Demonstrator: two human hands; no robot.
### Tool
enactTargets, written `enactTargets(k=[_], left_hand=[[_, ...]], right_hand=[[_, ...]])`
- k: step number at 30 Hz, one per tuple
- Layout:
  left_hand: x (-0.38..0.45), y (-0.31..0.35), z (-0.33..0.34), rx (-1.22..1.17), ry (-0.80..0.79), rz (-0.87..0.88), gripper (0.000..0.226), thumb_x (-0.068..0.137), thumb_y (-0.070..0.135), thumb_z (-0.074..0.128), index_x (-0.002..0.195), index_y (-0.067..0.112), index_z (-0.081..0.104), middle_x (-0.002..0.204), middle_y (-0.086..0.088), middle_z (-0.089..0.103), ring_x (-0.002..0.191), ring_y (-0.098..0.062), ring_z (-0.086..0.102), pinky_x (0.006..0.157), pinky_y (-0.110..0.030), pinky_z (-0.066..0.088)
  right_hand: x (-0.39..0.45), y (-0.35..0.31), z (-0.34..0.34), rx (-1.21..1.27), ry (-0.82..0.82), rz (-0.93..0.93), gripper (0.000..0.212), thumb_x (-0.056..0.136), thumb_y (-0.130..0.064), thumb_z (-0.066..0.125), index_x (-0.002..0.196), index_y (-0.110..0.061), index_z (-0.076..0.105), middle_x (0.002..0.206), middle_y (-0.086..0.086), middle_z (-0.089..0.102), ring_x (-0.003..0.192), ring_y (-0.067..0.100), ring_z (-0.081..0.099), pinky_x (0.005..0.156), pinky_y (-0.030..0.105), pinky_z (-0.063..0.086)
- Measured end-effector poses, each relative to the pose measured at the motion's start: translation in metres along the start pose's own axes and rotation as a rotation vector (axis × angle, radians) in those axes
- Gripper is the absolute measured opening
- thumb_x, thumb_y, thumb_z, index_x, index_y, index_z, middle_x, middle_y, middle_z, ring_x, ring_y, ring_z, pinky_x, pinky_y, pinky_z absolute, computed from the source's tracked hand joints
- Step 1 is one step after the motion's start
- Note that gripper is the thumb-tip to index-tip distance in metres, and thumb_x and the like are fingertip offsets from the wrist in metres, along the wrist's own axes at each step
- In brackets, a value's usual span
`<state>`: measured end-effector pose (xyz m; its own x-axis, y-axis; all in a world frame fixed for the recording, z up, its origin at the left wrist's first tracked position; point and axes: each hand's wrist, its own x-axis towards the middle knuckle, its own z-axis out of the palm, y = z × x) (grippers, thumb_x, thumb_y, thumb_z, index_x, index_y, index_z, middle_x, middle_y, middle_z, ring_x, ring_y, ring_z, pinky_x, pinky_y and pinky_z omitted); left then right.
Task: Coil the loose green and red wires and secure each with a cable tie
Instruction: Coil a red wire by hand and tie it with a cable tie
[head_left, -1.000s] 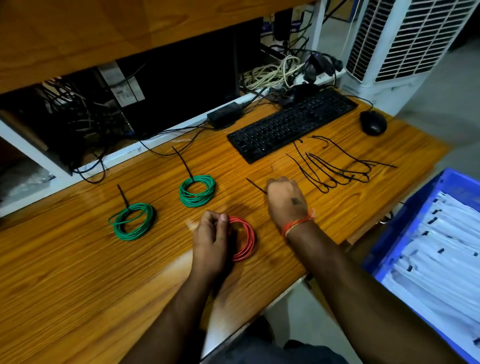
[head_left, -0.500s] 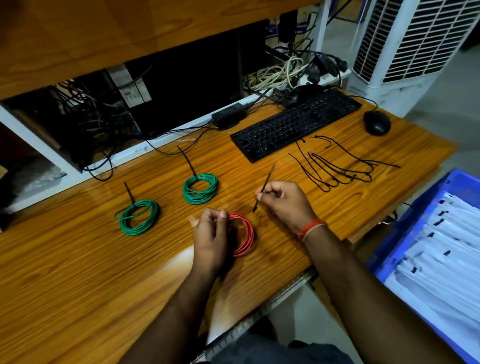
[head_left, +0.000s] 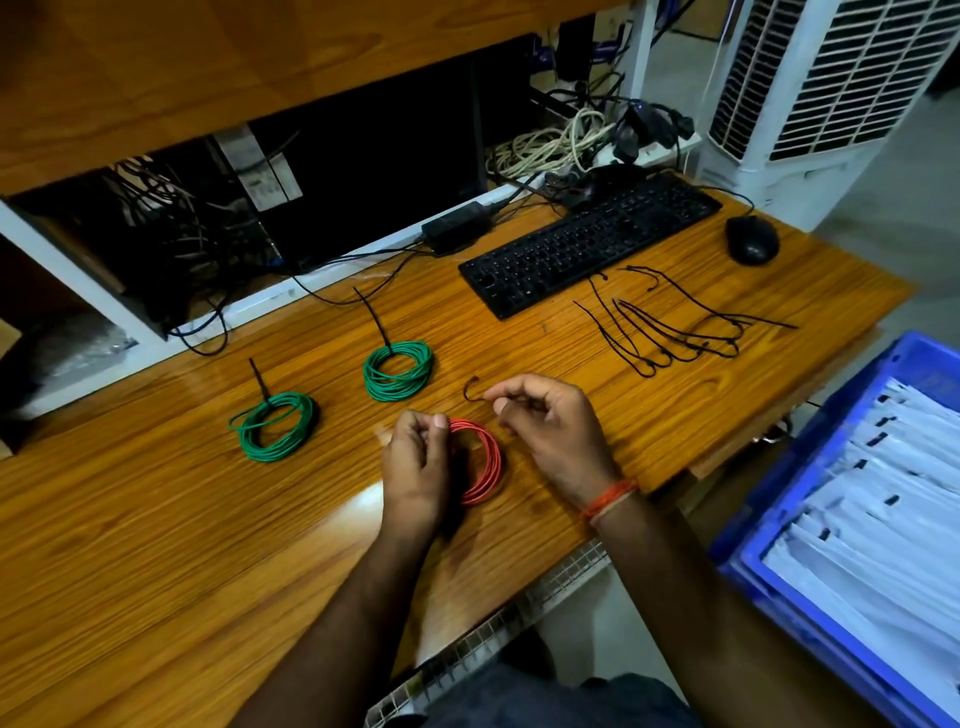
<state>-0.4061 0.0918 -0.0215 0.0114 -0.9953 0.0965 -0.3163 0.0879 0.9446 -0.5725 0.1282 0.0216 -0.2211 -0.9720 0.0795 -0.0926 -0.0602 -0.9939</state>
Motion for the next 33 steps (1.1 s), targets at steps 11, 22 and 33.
enactTargets(k=[11, 22, 33], left_hand=[[-0.001, -0.003, 0.000, 0.003, 0.017, -0.002, 0.034, 0.095, 0.045, 0.052, 0.089, 0.012, 0.056, 0.080, -0.017, 0.065, 0.071, -0.029, 0.060, 0.068, -0.053, 0.048], [0.001, -0.006, 0.001, -0.008, 0.019, -0.009, 0.024, 0.095, 0.043, 0.052, 0.082, 0.023, 0.051, 0.069, 0.006, 0.054, 0.062, -0.006, 0.048, 0.064, -0.042, 0.044], [0.001, -0.007, 0.002, -0.006, 0.037, -0.035, 0.021, 0.104, 0.029, 0.056, 0.084, 0.027, 0.052, 0.074, 0.002, 0.059, 0.066, -0.013, 0.053, 0.068, -0.052, 0.048]], right_hand=[[-0.018, -0.004, -0.005, -0.080, -0.145, -0.087, 0.020, 0.104, -0.012, 0.057, 0.115, -0.011, 0.074, 0.090, -0.001, 0.077, 0.082, 0.008, 0.072, 0.077, 0.022, 0.055], [-0.026, -0.007, -0.009, -0.232, -0.107, -0.101, 0.020, 0.094, -0.003, 0.059, 0.094, -0.020, 0.071, 0.077, -0.004, 0.072, 0.069, 0.008, 0.067, 0.063, 0.032, 0.057], [-0.030, -0.004, -0.003, 0.018, -0.324, -0.021, 0.023, 0.102, 0.000, 0.054, 0.114, -0.008, 0.072, 0.094, 0.010, 0.076, 0.078, 0.021, 0.070, 0.068, 0.028, 0.054]])
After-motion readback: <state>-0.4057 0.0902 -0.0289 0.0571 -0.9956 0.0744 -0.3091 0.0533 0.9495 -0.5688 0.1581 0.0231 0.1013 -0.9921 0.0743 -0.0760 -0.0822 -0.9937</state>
